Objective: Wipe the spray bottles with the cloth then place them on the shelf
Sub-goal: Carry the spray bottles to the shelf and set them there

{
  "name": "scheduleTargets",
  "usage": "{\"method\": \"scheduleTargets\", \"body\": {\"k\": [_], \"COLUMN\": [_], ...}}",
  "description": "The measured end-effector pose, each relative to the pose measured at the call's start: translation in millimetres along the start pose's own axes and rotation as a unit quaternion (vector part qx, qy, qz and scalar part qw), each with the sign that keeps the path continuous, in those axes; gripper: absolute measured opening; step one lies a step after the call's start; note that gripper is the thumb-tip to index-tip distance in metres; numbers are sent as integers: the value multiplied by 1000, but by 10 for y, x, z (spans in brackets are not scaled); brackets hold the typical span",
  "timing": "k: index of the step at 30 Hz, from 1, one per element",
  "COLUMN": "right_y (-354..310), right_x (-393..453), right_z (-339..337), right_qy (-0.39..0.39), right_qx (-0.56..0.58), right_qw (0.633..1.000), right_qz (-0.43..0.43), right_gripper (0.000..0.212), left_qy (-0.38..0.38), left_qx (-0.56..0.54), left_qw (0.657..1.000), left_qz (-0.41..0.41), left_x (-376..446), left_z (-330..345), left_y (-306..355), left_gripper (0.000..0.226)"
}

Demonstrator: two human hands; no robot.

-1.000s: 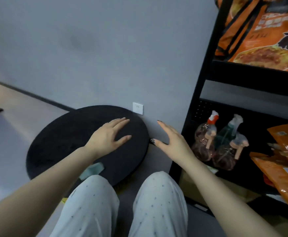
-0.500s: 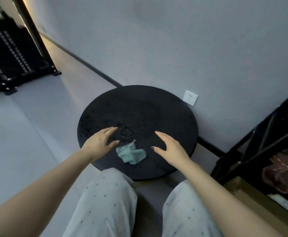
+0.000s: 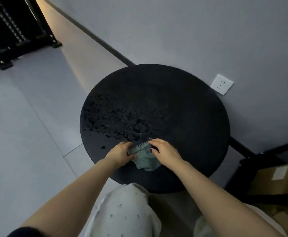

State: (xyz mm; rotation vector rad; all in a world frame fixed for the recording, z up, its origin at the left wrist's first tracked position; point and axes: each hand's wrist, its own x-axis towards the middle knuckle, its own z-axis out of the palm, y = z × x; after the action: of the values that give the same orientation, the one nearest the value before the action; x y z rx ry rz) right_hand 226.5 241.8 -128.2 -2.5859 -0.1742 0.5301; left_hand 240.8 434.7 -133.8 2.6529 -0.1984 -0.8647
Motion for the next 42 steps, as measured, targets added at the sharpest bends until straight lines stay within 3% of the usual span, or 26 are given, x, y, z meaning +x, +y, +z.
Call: {"method": "scheduleTargets", "body": {"k": [3,8,14,19,23,26,31,42], "right_y": [45,47,56,30,-6,-53,-102,54], "right_x": [203,391,353,129,-76,-237,-526,-1482], "right_z": [86,194,208,43,-140,-285,-545,-1228], "right_qy": [-20,-50,-32,-44,-11,17,66,193], "right_qx": [-25,-56,-69,45,102,126,154,191], "right_qw": [999,997,997,998,995,992,986,962], "right_qz": [1,-2,-21,-2,12,0,1,36], "right_gripper": [45,57,24,6,10,22,24,17], "left_qy": [12,3,-10,29,46,63,94,102], "left_qx": [-24,-31,-43,-94,-67,-41,-18,-108], "left_qw": [999,998,999,993,992,990,985,952], "left_qz": [-29,-55,20,70,102,120,141,267], "left_x": [183,306,261,93,-39,-149,-381,-905], "left_z": [62,103,9,-196,-356,-467,-678,-1011], "left_y": [27,62,28,86,173,255,448,1293], "left_gripper": [66,51,30,22,32,28,25,15]}}
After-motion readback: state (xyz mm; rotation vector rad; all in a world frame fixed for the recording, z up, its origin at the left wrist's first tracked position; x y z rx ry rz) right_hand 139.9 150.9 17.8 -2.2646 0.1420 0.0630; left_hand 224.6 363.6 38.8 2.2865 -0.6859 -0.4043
